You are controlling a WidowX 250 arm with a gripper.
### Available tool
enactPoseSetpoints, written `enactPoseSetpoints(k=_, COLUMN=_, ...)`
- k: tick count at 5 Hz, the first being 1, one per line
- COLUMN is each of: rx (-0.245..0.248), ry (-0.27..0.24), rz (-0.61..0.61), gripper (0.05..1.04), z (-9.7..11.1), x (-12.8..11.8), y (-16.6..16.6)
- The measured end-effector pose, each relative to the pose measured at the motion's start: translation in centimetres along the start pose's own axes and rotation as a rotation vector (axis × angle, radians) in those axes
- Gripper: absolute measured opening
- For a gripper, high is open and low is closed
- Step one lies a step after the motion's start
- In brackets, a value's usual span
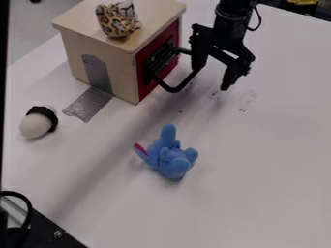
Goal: Open the drawer
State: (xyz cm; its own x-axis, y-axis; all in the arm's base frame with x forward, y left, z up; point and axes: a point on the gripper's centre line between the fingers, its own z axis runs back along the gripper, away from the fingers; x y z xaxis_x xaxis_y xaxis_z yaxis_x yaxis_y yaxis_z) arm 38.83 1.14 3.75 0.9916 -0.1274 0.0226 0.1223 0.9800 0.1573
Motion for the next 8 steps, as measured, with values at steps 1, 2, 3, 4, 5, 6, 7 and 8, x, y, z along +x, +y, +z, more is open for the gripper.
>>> enactPoseSetpoints(k=1, rx=0.009, ry=0.003, rz=0.010, gripper=0.999, z=-0.1, x=0.1, y=0.1)
enactPoseSetpoints(k=2, rx=0.033, ry=0.004, rz=0.027, gripper=0.999, z=-0.1, x=-0.2, y=0.4)
enactPoseSetpoints(k=3, rx=0.061, ry=-0.003, rz=0.049, gripper=0.999, z=0.3, x=-1.4, y=1.6)
enactPoseSetpoints(k=4, rx=0.059, ry=-0.045, rz=0.071, gripper=0.999, z=1.5, x=-1.7, y=2.1)
enactPoseSetpoints(k=5, rx=0.055, ry=-0.046, rz=0.077, gripper=0.999, z=1.8, x=-1.9, y=2.1)
enactPoseSetpoints(k=6, rx=0.010, ry=-0.013, rz=0.097, gripper=0.999, z=1.1, x=-2.3, y=1.7)
enactPoseSetpoints(k=7, rx=-0.019, ry=0.094, rz=0.092, gripper=0.964, z=-2.4, x=-3.3, y=0.9)
enactPoseSetpoints(k=8, rx=-0.030, ry=0.107, rz=0.087, gripper=0.690, z=-3.4, x=-3.4, y=0.7)
